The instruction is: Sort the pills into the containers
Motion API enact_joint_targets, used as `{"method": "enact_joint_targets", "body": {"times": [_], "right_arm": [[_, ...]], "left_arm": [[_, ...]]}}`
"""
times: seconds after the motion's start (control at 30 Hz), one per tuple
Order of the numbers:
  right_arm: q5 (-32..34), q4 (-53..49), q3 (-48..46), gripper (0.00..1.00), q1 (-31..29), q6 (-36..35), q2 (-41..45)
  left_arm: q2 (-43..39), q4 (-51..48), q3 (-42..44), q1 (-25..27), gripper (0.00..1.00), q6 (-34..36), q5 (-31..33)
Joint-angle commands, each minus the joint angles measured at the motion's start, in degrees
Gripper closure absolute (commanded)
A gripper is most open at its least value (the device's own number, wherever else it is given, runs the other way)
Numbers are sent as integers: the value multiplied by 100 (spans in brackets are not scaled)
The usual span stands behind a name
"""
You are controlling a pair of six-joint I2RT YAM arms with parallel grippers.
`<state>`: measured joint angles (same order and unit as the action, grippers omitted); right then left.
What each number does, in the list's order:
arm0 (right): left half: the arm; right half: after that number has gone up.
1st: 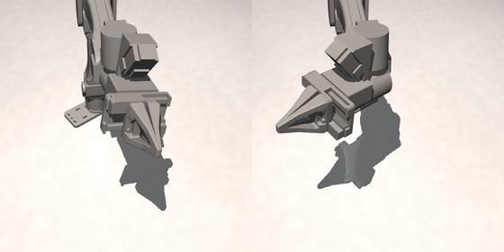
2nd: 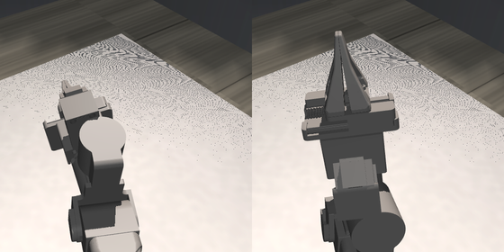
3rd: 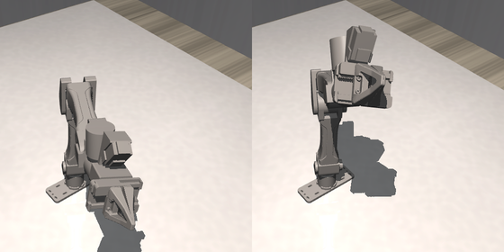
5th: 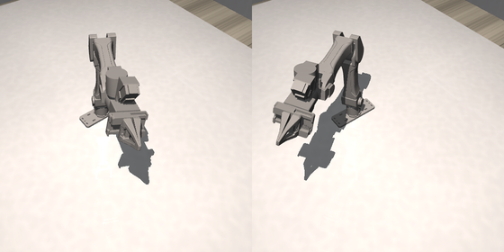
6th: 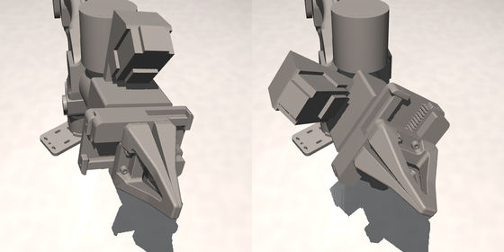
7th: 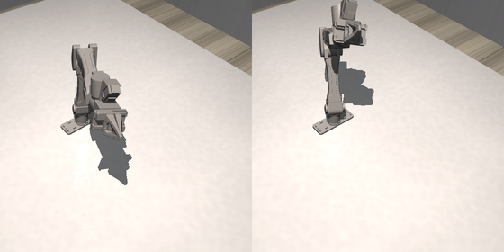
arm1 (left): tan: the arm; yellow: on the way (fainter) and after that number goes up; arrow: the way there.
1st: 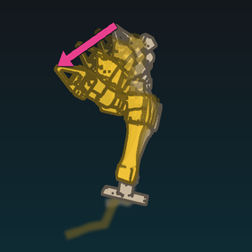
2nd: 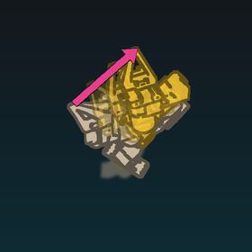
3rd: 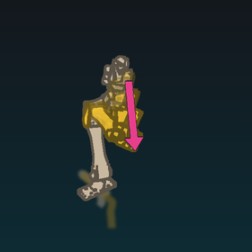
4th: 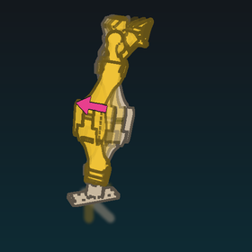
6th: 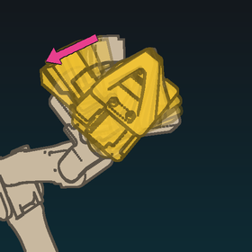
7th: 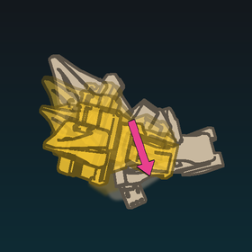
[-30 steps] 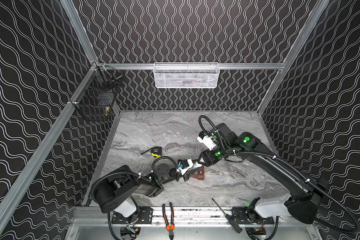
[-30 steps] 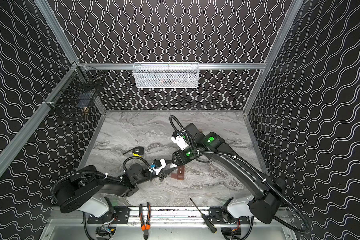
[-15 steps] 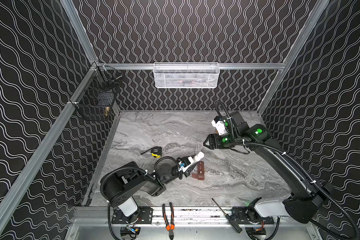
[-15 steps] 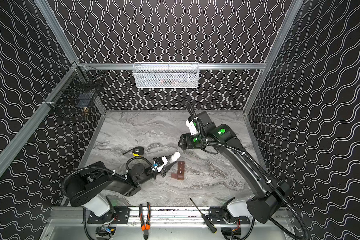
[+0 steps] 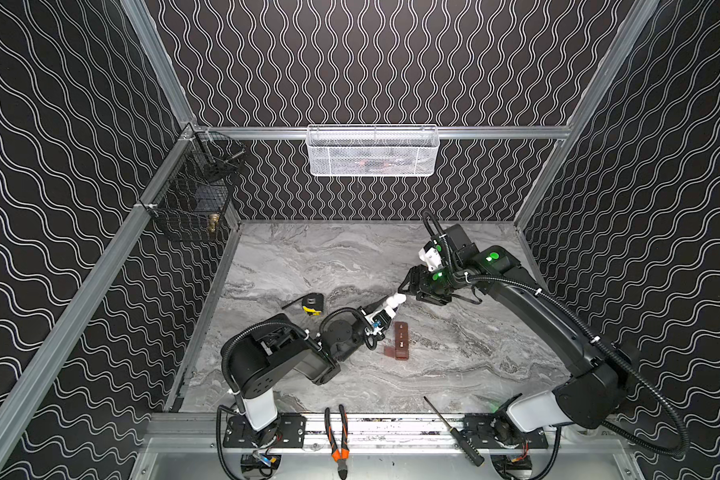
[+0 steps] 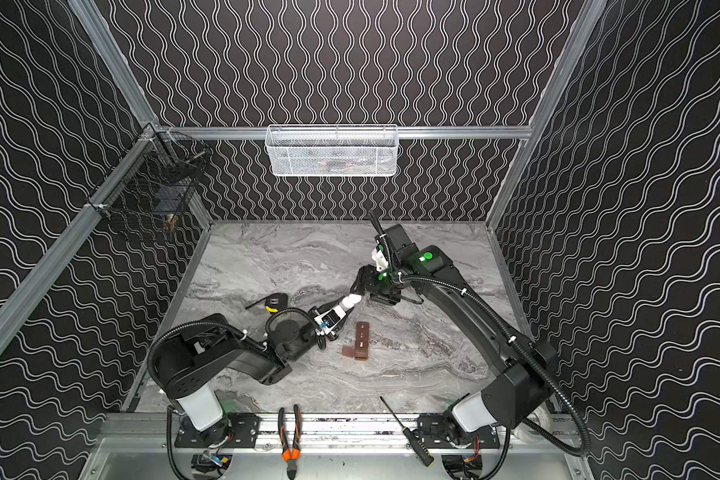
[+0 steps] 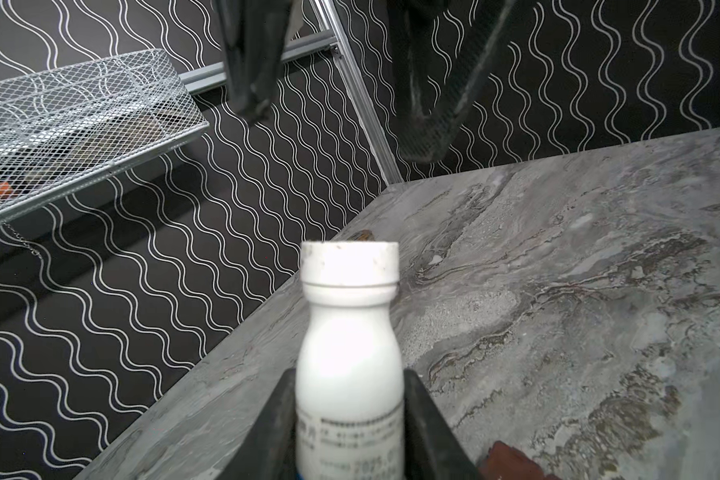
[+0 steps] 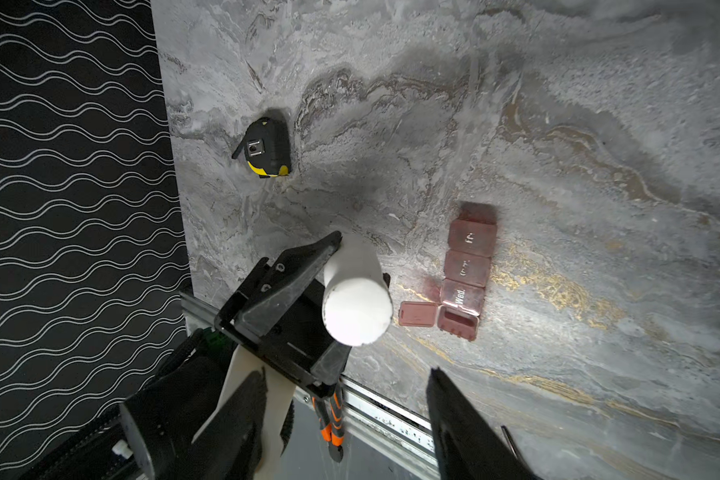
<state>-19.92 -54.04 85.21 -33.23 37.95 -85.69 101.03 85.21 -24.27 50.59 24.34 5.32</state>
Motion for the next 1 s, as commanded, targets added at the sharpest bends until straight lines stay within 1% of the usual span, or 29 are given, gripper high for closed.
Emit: {"method": "enact_joint_targets", "body": {"times": [0.0,0.17,0.4,0.67,0.97], "right_arm": [[-178,251,-70,36,-8,169,-86],[-152,324,-151,38,-3,162,-123],[-203,445,-285,44,-8,177,-194],[-220,524,-276,46,-8,133,-309],[-265,570,-217,51,-8,98,-439]], "left_arm": [[19,356,-16,-13,100,168,20],[5,365,-7,-14,100,141,-5],[0,367,-11,-12,100,117,2],[-20,363,18,-10,100,73,-38],[-64,364,54,-9,100,53,-50]]}}
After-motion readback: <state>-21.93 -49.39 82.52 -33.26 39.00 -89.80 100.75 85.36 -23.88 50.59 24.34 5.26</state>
